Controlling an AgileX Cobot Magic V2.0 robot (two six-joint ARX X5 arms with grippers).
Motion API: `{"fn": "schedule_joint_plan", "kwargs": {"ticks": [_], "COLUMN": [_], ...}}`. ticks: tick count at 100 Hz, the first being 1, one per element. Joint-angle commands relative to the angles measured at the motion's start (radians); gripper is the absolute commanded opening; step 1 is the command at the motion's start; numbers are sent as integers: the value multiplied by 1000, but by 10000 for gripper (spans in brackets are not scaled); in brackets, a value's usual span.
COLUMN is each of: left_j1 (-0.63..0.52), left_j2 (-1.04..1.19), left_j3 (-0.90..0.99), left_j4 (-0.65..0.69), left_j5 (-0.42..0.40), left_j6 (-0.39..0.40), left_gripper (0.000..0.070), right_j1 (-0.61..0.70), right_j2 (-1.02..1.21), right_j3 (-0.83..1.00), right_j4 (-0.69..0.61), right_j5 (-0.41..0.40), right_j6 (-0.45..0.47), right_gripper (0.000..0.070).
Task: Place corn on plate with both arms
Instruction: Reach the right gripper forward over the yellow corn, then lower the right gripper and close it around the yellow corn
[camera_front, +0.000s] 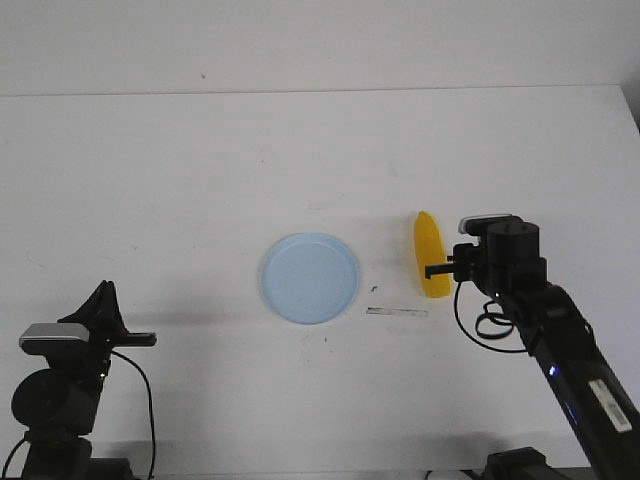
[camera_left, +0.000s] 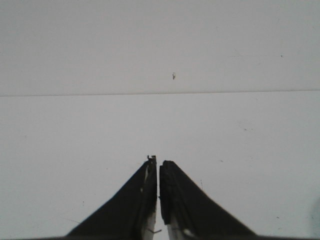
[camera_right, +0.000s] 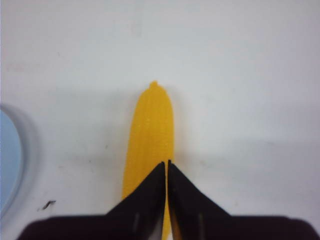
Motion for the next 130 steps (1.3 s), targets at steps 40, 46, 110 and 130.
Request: {"fn": "schedule_joint_plan", "kwargs": {"ticks": [40, 46, 110, 130], "left_j1": [2, 2, 2, 2], "left_j2": [2, 2, 2, 2], "left_j3": [5, 5, 5, 5], "left_j4": [16, 16, 16, 16], "left_j5": [-2, -2, -2, -2], "left_j6": [6, 5, 6, 6], "left_gripper": [1, 1, 1, 1], "right_j1": [25, 25, 37, 46], "right_j2": [416, 447, 595, 640], "right_j3": [426, 442, 439, 439], "right_j4": [-322, -325, -298, -295], "right_j5": [0, 0, 0, 0], "right_j6": [97, 98, 82, 82], "right_gripper": [477, 484, 593, 545]}}
